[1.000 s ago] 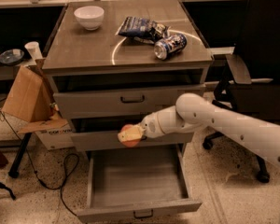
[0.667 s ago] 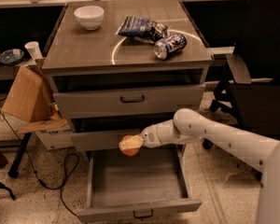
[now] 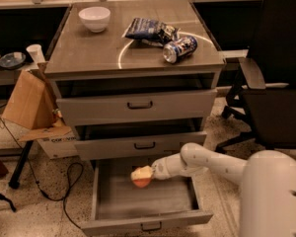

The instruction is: Place apple into bottom drawer

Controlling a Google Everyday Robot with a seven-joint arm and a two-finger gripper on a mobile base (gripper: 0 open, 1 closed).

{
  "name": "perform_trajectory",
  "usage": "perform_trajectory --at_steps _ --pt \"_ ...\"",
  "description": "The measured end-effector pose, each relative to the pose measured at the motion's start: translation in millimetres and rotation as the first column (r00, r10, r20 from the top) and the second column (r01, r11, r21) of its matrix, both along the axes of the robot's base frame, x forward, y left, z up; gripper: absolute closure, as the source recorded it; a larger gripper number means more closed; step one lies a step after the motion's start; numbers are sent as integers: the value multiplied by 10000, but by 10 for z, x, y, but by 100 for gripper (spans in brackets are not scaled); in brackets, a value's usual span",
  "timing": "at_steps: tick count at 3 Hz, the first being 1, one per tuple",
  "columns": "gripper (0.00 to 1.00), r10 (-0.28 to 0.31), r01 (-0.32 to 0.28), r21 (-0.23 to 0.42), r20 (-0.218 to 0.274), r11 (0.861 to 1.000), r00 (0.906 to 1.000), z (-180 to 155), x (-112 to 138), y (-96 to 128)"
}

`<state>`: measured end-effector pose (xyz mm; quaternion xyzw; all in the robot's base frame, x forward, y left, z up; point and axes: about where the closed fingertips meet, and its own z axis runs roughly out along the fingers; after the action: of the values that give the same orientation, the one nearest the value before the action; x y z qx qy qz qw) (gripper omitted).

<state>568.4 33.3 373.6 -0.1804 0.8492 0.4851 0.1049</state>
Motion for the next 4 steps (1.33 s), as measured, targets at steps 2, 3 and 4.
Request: perform_trajectory --at_steps 2,3,4 --pt "100 153 -191 -190 -1810 9996 9834 -880 -112 432" --pt "100 223 -266 -205 -1880 9994 9819 -931 -118 494" --pt "100 440 -463 -70 -1957 9989 9797 -996 -135 559"
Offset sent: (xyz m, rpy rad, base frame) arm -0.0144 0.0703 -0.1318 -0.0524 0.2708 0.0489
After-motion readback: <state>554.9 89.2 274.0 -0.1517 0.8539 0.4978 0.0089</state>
